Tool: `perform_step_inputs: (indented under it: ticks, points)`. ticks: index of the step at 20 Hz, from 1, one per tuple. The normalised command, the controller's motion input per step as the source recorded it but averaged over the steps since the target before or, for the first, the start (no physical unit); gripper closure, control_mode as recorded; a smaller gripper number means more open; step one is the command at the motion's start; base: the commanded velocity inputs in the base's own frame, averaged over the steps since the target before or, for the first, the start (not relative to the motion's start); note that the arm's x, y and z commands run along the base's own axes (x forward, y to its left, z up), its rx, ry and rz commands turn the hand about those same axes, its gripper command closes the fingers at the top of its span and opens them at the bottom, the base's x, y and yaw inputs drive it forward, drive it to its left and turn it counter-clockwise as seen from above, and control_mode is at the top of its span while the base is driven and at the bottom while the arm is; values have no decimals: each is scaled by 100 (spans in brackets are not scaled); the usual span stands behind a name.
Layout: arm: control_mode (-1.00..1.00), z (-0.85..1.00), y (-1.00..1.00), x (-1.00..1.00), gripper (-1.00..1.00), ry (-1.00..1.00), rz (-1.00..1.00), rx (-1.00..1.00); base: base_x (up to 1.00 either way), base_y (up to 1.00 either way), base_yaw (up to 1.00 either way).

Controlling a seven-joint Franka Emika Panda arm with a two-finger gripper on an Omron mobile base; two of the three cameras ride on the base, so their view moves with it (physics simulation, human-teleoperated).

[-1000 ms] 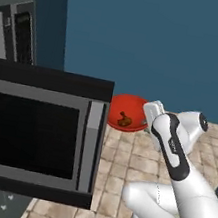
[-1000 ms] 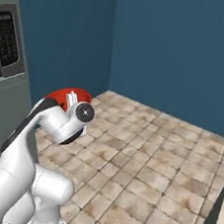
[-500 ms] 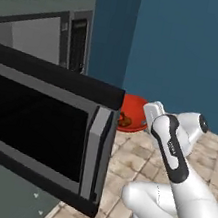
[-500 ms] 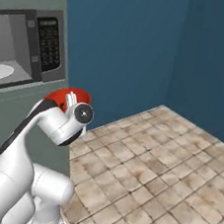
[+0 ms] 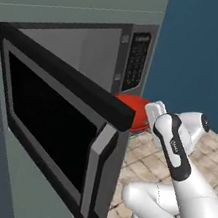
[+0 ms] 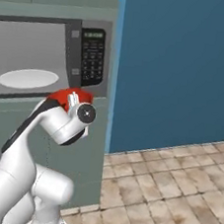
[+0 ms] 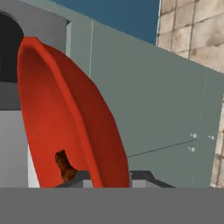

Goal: Remove the peach from the bowl and place it on the small plate. Then place the bowl with only the chicken drumstick in the microwave, close the door, and press the start button to microwave the chicken drumstick.

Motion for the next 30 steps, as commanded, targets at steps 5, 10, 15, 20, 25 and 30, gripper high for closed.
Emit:
perform_step_inputs:
  ticks: [5, 10, 15, 20, 25, 30]
  points:
    - [100, 0, 0, 0, 100, 0, 0, 0, 43, 0, 59]
    - [100, 0, 0, 0, 100, 0, 0, 0, 42, -2, 57]
    - [100, 0, 0, 0, 100, 0, 0, 0, 66, -18, 30]
    - [100, 0, 0, 0, 100, 0, 0, 0, 25, -21, 21]
    - [100, 0, 0, 0, 100, 0, 0, 0, 1, -17, 22]
    - [100, 0, 0, 0, 100, 0, 0, 0, -8, -35, 11]
